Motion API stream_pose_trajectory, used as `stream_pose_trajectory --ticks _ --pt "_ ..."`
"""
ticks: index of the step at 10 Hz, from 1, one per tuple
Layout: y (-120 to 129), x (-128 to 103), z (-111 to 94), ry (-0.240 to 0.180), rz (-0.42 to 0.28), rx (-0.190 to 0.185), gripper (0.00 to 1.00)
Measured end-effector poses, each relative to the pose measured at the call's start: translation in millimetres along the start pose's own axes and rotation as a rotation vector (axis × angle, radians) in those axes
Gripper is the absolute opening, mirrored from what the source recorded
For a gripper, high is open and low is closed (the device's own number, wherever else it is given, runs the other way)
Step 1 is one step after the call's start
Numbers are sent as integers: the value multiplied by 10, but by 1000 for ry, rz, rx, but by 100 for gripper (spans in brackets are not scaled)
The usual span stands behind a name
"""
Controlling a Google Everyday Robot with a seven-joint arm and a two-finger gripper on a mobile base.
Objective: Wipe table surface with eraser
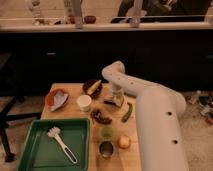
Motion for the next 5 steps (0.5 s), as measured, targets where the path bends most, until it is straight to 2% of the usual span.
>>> stream_pose_trajectory --ticks 1,3,5 --pt "-98 -47 18 9 2 1 0" --pt "-87 -184 -11 11 -17 10 0" --pt "150 -390 -82 1 -78 12 0"
